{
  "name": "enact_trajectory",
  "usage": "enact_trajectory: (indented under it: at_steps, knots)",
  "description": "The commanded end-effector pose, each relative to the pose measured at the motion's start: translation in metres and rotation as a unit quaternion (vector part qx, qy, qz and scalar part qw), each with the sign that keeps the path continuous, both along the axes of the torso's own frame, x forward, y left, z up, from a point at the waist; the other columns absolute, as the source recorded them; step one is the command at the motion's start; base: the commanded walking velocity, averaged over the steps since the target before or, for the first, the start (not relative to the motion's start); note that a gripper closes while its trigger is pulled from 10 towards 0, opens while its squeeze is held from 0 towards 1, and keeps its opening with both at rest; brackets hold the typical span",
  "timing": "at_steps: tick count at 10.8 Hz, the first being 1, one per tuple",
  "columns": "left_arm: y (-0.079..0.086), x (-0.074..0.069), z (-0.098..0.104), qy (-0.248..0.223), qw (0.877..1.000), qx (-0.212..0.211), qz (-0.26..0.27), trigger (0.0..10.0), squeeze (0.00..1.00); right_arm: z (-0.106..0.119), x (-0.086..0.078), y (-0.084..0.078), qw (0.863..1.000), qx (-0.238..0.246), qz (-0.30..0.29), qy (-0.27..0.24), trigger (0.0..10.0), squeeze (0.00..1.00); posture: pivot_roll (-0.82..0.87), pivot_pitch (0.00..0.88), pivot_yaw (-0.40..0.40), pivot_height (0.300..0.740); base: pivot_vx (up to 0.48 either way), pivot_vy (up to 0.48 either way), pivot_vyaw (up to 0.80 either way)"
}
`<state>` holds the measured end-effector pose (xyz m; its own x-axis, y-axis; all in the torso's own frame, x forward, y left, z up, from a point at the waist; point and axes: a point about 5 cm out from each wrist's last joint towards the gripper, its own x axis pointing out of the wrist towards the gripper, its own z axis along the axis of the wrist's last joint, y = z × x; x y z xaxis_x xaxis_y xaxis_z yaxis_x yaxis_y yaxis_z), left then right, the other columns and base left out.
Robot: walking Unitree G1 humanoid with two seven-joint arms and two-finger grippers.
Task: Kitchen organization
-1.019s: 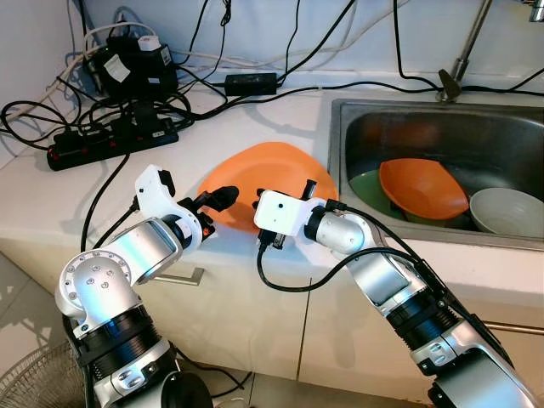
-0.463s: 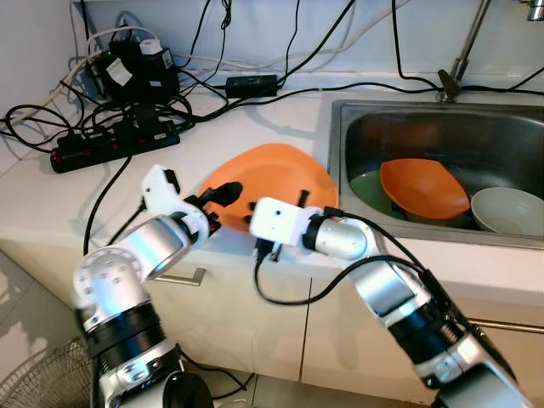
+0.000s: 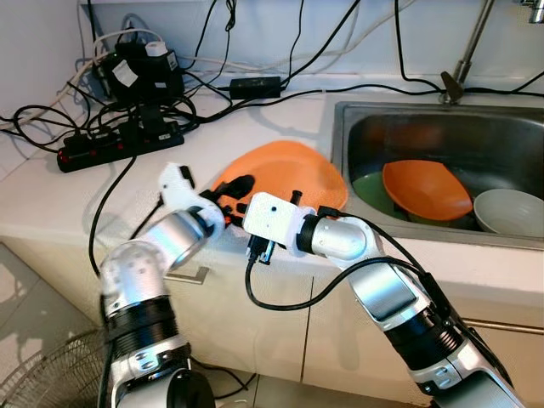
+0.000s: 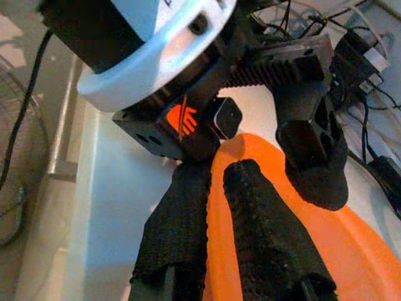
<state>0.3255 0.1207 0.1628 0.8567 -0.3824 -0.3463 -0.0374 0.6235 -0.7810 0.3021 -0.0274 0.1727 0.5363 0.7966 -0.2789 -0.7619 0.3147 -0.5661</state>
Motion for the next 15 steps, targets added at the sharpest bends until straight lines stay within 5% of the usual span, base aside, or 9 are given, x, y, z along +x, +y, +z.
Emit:
enact_trajectory:
  at_steps: [1,5,7,9,10,13,15]
  knots:
    - [-0.042,0.001,-0.002,0.029,0.997,-0.022,-0.062,10.0,0.00,0.008,0.001,-0.002,1.000,0.010,-0.008,-0.010,10.0,0.00,0.08,0.000,0.114,0.740,0.000,0.000,0.00]
    - [-0.038,-0.001,-0.005,0.025,0.998,-0.009,-0.054,10.0,0.00,0.033,0.030,-0.044,0.991,0.007,-0.116,-0.071,10.0,0.00,0.09,0.000,0.113,0.740,0.000,0.000,0.00]
    - [-0.037,-0.001,-0.004,0.023,0.998,-0.009,-0.051,10.0,0.00,0.047,0.053,-0.090,0.968,-0.033,-0.218,-0.119,10.0,0.00,0.09,0.000,0.107,0.740,0.000,0.000,0.00]
    - [-0.038,-0.001,-0.004,0.022,0.998,-0.009,-0.050,10.0,0.00,0.037,0.065,-0.117,0.948,-0.055,-0.295,-0.107,10.0,0.00,0.09,0.000,0.102,0.740,0.000,0.000,0.00]
    - [-0.037,-0.002,-0.004,0.021,0.999,-0.008,-0.050,10.0,0.00,0.012,0.068,-0.130,0.929,-0.138,-0.321,-0.120,10.0,0.00,0.09,0.000,0.097,0.740,0.000,0.000,0.00]
    - [-0.036,-0.004,-0.002,0.017,0.999,-0.008,-0.047,10.0,0.00,-0.018,0.066,-0.132,0.916,-0.223,-0.307,-0.132,10.0,0.00,0.11,0.000,0.095,0.740,0.000,0.000,0.00]
    - [-0.036,-0.005,-0.002,0.017,0.999,-0.008,-0.045,10.0,0.00,-0.014,0.070,-0.123,0.922,-0.194,-0.302,-0.143,10.0,0.00,0.10,0.000,0.091,0.740,0.000,0.000,0.00]
